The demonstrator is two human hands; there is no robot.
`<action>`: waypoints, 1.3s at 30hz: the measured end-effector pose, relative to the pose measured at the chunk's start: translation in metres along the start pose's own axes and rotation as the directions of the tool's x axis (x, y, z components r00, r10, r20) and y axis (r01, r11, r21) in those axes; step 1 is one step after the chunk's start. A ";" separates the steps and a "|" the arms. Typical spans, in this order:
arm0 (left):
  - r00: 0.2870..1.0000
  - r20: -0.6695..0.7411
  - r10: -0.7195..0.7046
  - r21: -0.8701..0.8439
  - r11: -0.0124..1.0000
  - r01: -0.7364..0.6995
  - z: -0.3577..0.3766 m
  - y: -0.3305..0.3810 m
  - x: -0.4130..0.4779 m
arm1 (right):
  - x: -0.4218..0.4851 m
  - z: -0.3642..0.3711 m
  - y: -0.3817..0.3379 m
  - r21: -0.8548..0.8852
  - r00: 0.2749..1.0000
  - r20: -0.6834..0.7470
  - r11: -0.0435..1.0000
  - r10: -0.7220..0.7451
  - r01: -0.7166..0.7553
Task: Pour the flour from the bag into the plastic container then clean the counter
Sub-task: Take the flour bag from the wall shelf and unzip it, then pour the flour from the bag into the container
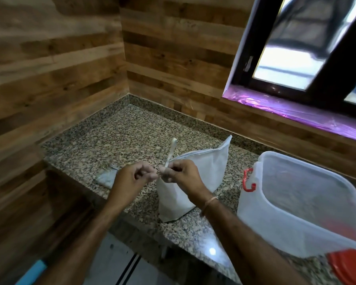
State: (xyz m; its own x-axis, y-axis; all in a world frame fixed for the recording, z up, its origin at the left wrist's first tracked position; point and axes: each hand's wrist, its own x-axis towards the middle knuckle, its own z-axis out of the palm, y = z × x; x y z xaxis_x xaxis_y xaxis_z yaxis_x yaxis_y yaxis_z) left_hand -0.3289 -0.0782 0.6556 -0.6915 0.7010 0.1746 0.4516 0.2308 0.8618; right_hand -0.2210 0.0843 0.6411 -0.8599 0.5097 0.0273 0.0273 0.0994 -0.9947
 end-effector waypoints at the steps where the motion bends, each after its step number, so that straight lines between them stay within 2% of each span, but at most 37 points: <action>1: 0.998 0.058 0.007 0.038 0.999 -0.009 0.007 -0.006 -0.002 | 0.000 0.000 -0.001 0.043 0.999 -0.015 0.998 0.036 -0.036; 2: 0.996 0.089 0.022 0.084 0.996 -0.030 0.013 -0.010 -0.003 | 0.000 -0.001 -0.001 0.059 0.998 -0.027 0.997 0.056 -0.054; 4: 0.996 0.057 0.071 0.193 0.978 -0.081 0.022 -0.013 0.000 | 0.000 -0.002 0.001 0.043 0.997 -0.030 0.996 0.074 -0.073; 7: 0.987 -0.002 0.162 0.294 0.943 -0.155 0.025 -0.017 0.007 | 0.002 -0.007 -0.002 -0.082 0.995 -0.040 0.992 0.089 -0.092; 10: 0.984 0.016 0.179 0.229 0.957 -0.177 0.018 -0.025 0.008 | 0.011 -0.036 -0.010 -0.207 0.978 -0.191 0.970 0.089 -0.129; 13: 0.988 0.041 0.149 0.190 0.970 -0.154 -0.002 -0.036 0.012 | 0.026 -0.086 -0.014 -0.281 0.922 -0.377 0.937 0.093 -0.209; 15: 0.985 0.070 0.156 0.273 0.947 -0.170 -0.012 -0.036 0.023 | 0.033 -0.108 -0.013 -0.332 0.900 -0.426 0.909 0.094 -0.252; 18: 0.964 0.175 0.202 0.524 0.810 -0.265 -0.006 -0.012 0.045 | 0.040 -0.106 -0.006 -0.397 0.908 -0.415 0.885 0.064 -0.244; 20: 0.941 0.295 0.166 0.654 0.682 -0.326 0.014 0.009 0.065 | 0.045 -0.102 -0.001 -0.422 0.907 -0.419 0.878 0.032 -0.226; 24: 0.913 0.373 0.165 0.763 0.505 -0.403 0.047 0.034 0.088 | 0.054 -0.115 0.004 -0.468 0.904 -0.428 0.852 0.015 -0.236; 27: 0.904 0.357 0.236 0.726 0.539 -0.428 0.042 0.019 0.084 | 0.063 -0.148 -0.002 -0.450 0.876 -0.480 0.847 0.037 -0.282; 30: 0.859 0.358 0.366 0.674 0.536 -0.509 0.030 -0.004 0.080 | 0.071 -0.199 -0.006 -0.273 0.794 -0.596 0.900 0.119 -0.340; 33: 0.865 0.337 0.372 0.675 0.545 -0.498 0.028 -0.011 0.076 | 0.082 -0.229 -0.003 -0.193 0.772 -0.585 0.882 0.249 -0.430; 35: 0.921 0.224 0.319 0.674 0.633 -0.382 0.026 -0.013 0.071 | 0.091 -0.228 -0.002 -0.181 0.762 -0.579 0.865 0.291 -0.469; 37: 0.976 0.111 0.187 0.601 0.769 -0.216 0.017 -0.020 0.061 | 0.094 -0.222 -0.001 -0.151 0.768 -0.561 0.874 0.309 -0.462; 39: 0.999 0.006 0.044 0.414 0.909 -0.043 0.008 -0.033 0.043 | 0.089 -0.220 -0.004 -0.063 0.826 -0.408 0.891 0.389 -0.451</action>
State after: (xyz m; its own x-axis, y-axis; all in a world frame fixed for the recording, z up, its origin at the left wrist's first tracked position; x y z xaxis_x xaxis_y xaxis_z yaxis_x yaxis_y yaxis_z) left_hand -0.3693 -0.0504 0.6312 -0.6675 0.7144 0.2097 0.6737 0.4596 0.5787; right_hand -0.1851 0.3171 0.6691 -0.4915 0.8084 -0.3239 0.4436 -0.0877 -0.8919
